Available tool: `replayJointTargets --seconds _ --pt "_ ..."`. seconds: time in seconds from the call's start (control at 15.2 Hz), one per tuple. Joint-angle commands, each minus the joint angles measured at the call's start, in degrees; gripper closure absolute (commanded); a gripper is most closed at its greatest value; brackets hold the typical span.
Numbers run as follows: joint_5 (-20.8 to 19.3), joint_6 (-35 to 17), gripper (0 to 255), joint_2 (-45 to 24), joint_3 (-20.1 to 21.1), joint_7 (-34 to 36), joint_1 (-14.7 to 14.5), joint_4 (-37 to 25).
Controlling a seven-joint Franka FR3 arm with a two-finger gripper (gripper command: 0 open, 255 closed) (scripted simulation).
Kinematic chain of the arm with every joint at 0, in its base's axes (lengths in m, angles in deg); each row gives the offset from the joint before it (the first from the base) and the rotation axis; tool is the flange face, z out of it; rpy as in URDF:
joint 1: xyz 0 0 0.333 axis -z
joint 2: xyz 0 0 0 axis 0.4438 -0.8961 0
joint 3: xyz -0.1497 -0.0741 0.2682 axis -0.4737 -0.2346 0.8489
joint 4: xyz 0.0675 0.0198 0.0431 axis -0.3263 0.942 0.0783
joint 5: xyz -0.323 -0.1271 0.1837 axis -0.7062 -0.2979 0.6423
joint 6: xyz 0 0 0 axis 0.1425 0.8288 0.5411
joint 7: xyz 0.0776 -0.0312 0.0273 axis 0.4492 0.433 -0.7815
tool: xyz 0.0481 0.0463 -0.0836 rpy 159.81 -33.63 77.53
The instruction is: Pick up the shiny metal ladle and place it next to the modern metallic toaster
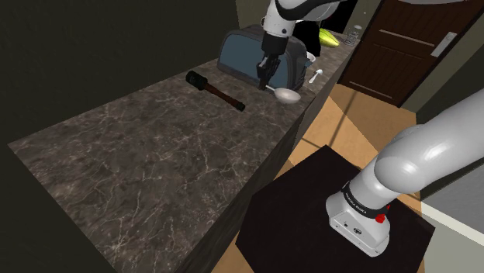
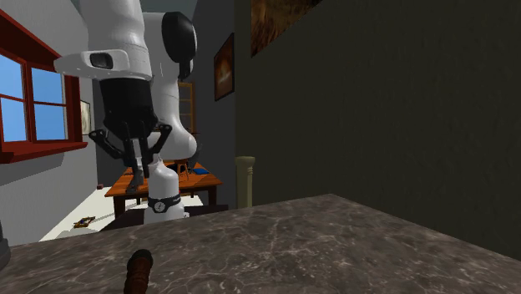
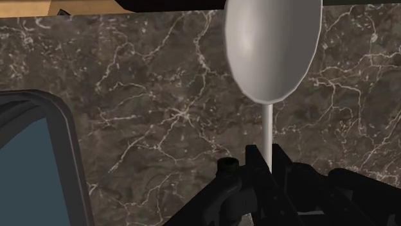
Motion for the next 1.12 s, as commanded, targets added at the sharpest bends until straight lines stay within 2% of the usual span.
replayJointTargets --seconds 0.0,1.06 --pt "0.05 -1.58 255 -0.49 0.08 -0.11 -0.03 1.06" --pt "0.50 -14.37 255 -5.55 0.59 -1.13 -0.24 8.83"
